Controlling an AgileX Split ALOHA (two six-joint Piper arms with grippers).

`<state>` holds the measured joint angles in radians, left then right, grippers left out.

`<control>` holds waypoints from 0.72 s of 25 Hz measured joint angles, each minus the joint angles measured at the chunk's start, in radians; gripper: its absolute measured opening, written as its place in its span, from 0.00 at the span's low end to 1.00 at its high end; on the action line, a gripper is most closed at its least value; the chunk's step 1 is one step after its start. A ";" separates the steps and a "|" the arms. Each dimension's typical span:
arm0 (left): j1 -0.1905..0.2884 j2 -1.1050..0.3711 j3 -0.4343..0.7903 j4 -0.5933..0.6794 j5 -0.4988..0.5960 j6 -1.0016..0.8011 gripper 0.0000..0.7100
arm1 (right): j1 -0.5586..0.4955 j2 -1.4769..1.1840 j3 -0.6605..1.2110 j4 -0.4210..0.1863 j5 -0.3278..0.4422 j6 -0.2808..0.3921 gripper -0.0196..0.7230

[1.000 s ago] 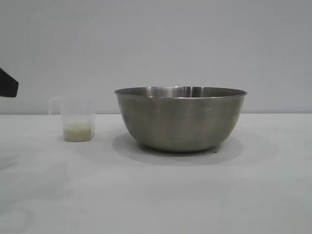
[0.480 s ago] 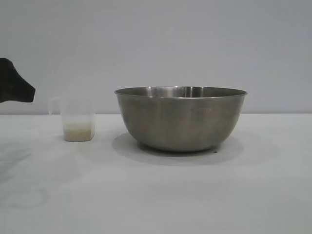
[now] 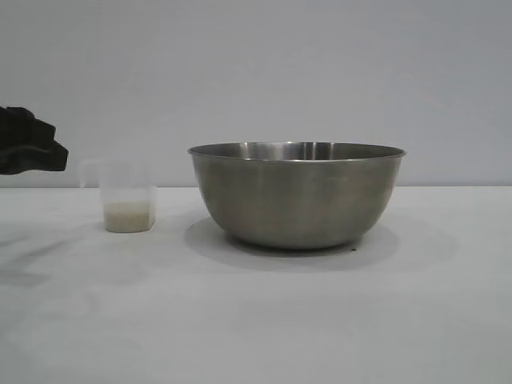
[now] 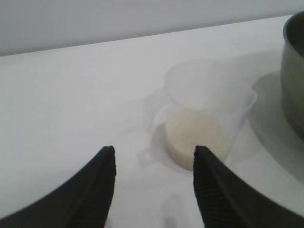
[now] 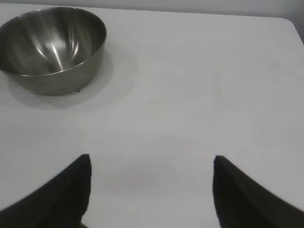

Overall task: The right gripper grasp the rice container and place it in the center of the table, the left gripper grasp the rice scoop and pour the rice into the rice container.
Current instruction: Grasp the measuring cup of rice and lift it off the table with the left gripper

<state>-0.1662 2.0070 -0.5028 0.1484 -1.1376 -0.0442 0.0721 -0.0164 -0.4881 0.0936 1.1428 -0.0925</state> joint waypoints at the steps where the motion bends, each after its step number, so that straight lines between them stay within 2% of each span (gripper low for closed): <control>1: 0.000 0.007 -0.004 0.000 0.000 -0.002 0.51 | 0.000 0.000 0.000 0.000 0.000 0.000 0.67; 18: 0.000 0.074 -0.102 -0.018 0.000 -0.006 0.51 | 0.000 0.000 0.000 0.000 0.000 0.000 0.67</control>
<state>-0.1662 2.0806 -0.6049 0.1301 -1.1376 -0.0500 0.0721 -0.0164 -0.4881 0.0936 1.1428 -0.0925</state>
